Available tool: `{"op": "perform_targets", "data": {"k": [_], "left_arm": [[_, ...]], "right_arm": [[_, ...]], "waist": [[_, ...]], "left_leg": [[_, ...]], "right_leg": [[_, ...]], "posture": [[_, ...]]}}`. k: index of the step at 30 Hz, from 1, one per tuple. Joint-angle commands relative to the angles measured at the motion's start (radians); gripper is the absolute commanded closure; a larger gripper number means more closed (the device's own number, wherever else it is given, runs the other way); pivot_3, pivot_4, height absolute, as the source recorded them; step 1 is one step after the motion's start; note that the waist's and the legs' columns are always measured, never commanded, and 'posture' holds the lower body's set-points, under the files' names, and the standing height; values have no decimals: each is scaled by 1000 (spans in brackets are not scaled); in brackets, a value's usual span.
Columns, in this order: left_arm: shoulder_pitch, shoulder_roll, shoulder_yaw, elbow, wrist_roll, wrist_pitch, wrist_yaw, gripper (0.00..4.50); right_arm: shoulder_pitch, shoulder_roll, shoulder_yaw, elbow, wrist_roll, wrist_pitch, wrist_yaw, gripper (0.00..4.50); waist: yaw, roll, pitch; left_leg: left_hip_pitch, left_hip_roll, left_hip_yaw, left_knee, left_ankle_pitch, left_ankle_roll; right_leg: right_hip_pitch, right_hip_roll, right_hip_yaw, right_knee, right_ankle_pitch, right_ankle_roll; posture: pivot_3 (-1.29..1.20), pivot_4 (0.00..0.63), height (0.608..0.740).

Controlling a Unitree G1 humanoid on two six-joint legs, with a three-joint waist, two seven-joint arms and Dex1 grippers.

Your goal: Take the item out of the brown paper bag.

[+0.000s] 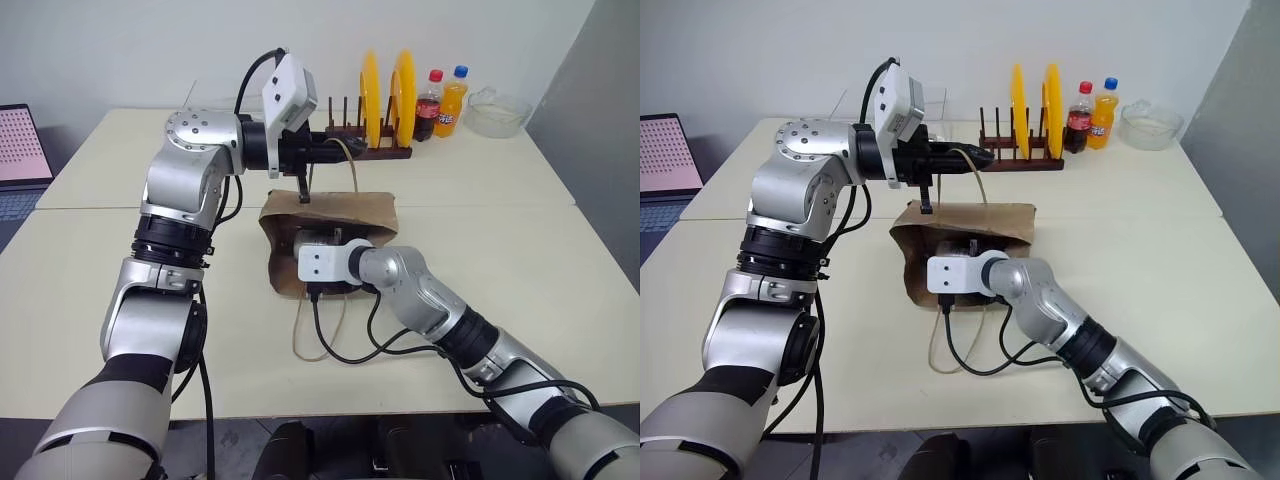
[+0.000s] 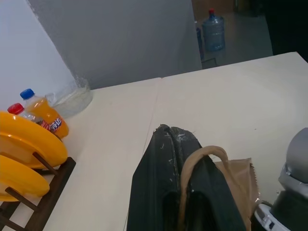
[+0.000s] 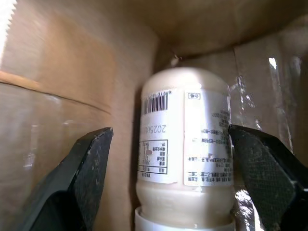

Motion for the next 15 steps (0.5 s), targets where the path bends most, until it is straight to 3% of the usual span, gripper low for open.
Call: {"op": "perform_targets", "data": {"k": [1,11,15], "left_arm": [[-12,11,20,-41,-15,-7,-3,4500],[8,37,16,-47,-5,-21,-20,4500],[12,39,16,-47,-6,-23,-23,4500]], "right_arm": [[-21,-6,-14,54,-23,-21,-1,483],[-24,38,-99,105,31,23,11,483],[-32,-2,-80,125,-6,0,21,483]], "waist": [[0,0,0],[0,0,0],[0,0,0]], "left_leg": [[0,0,0,0,0,0],[0,0,0,0,0,0],[0,0,0,0,0,0]], "right_leg": [[0,0,0,0,0,0],[0,0,0,0,0,0],[0,0,0,0,0,0]], "posture": [[0,150,740],[0,150,740],[0,150,740]]}}
